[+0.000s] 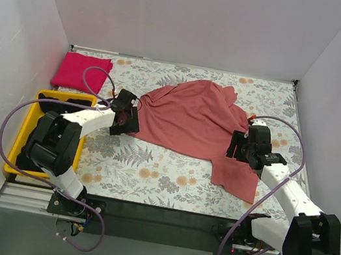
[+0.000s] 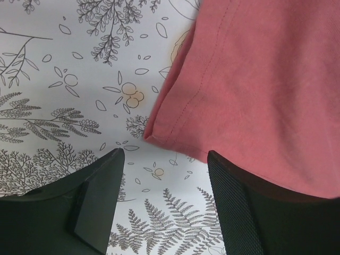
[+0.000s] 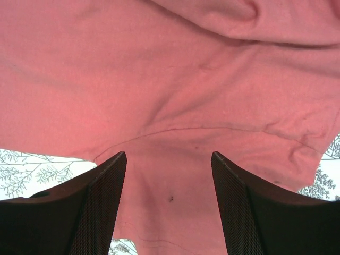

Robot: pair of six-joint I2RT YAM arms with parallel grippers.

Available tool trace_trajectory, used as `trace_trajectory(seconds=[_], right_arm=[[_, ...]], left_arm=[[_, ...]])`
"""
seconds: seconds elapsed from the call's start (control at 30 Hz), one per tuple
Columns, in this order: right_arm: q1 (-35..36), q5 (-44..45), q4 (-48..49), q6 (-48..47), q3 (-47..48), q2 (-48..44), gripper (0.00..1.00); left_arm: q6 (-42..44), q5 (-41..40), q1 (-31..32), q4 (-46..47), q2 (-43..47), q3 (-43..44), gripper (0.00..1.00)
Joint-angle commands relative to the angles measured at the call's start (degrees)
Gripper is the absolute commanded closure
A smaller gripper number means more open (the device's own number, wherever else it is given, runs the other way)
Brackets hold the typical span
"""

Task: Fold and stack the t-shirts
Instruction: Flatten the tshirt out

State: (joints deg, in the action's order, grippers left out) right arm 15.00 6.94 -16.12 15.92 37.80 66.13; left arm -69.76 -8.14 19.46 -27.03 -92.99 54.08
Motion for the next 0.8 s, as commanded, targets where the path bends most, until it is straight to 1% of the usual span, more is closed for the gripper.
trace_trajectory(seconds=[0.0,0.23,0.43,0.6,0.63,0.77], right_arm=[[-0.33,1.32,3.2,0.25,-1.41,-2.49,0.29],[-0.41,0.71,3.99,0.16,-2.38,-2.76,0.29],[-0.33,1.15,4.08,-0.01,-2.64,-3.72,0.29],[-0.41,2.02,4.25,0.07,-3.17,-4.08,0.29],[-0.33,2.11,4.25,0.07,-3.17,-4.16,0.29],[-0.41,2.38,4.25,0.16,-3.08,-4.43,0.29]], left_arm=[[-0.47,-3.19,0.92,0.04,-0.26,2.95,0.38],[0.23,-7.15,1.98,-0.04,-3.16,4.62,0.4],[1.2,-7.24,2.33,0.04,-5.18,4.8,0.41],[1.73,-6.8,2.6,-0.13,-6.06,4.19,0.48],[1.73,-6.63,2.6,-0.05,-6.24,4.01,0.48],[2.17,-6.01,2.68,-0.39,-7.2,3.49,0.54]])
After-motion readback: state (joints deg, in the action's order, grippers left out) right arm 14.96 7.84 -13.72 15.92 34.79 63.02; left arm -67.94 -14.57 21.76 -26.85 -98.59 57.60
